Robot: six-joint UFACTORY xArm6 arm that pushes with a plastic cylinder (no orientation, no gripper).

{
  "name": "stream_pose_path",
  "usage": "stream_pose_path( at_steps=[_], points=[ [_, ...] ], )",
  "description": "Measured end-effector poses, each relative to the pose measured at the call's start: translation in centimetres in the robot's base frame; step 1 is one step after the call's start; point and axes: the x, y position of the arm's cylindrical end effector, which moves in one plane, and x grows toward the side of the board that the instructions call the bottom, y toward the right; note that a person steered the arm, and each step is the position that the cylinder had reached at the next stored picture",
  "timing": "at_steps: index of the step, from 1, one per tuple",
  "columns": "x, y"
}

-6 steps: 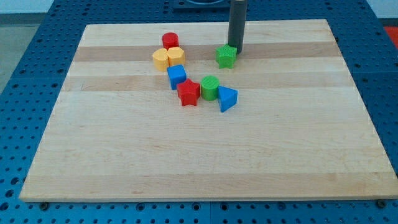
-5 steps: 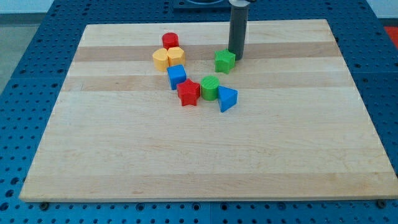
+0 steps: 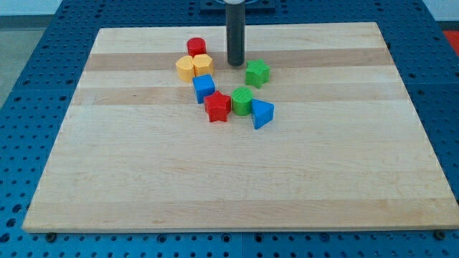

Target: Slide the green circle along with blue triangle slightly right

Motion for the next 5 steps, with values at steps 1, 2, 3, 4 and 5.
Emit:
stream_pose_path(
  at_steps=[1,2,3,4,5],
  points=[
    [2.7,-1.3],
    [5.6,-1.3],
    [7.2,-1.3],
    [9.3,-1.3],
    [10.0,-1.3]
  ],
)
